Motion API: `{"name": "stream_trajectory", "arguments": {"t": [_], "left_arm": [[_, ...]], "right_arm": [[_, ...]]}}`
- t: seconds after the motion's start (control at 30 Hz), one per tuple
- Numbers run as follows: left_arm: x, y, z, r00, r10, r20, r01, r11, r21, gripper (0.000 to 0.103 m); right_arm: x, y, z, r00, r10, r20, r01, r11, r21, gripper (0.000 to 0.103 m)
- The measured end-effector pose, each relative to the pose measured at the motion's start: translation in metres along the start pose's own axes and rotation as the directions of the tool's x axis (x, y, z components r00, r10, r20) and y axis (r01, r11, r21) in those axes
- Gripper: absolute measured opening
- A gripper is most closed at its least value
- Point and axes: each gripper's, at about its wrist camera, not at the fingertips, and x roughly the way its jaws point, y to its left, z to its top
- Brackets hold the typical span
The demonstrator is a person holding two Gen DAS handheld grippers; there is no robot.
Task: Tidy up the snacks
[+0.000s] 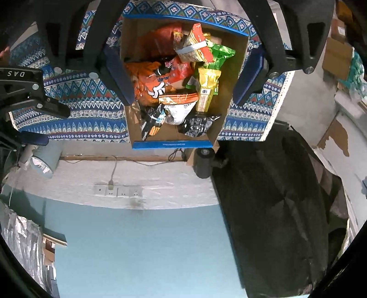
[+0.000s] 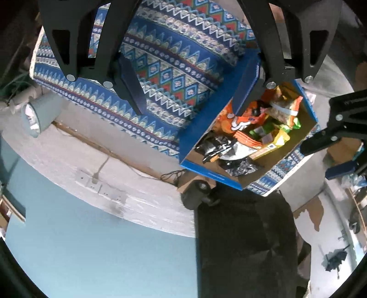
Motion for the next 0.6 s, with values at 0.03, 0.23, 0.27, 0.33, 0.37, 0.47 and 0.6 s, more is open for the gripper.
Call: {"name": "stream_trajectory", "arguments": {"t": [0.03,0.23,0.27,0.33,0.37,0.47,0.6], "left_arm": [[-0.0018,-0.0014,0.0004,1.0,0.002,0.007,-0.002,1.0,0.004,0.094],[-0.0039,-0.0089,0.0023,1.0,0.012,0.028,-0.013,0.999,0.034,0.094],[-0.003,-0.0092,0.002,1.0,0.01,0.024,-0.011,0.999,0.034,0.094],[-0.0022,-0.0092,0.0023,1.0,0.003,0.018,-0.003,1.0,0.03,0.094],[-0.0019,-0.0089,0.0026,1.0,0.003,0.018,-0.004,1.0,0.028,0.094],[-0.0012,-0.0091,0.0024,1.0,0.006,0.018,-0.006,1.0,0.025,0.094],[-0.0006,-0.0075,0.0018,1.0,0.011,0.017,-0.011,1.0,0.015,0.094]], "right_arm": [[-0.0018,-0.0007,-0.0001,1.0,-0.006,0.006,0.006,1.0,-0.001,0.077],[-0.0061,-0.0051,-0.0002,1.0,-0.003,0.015,0.003,1.0,0.01,0.077],[-0.0061,-0.0053,-0.0004,1.0,-0.003,0.015,0.003,1.0,0.008,0.077],[-0.0061,-0.0061,-0.0001,1.0,-0.004,0.014,0.004,1.0,0.009,0.077],[-0.0062,-0.0068,0.0,1.0,-0.005,0.014,0.005,1.0,0.011,0.077],[-0.0065,-0.0079,0.0001,1.0,-0.004,0.013,0.004,1.0,0.016,0.077],[-0.0062,-0.0084,-0.0001,1.0,-0.005,0.009,0.005,1.0,0.015,0.077]]}}
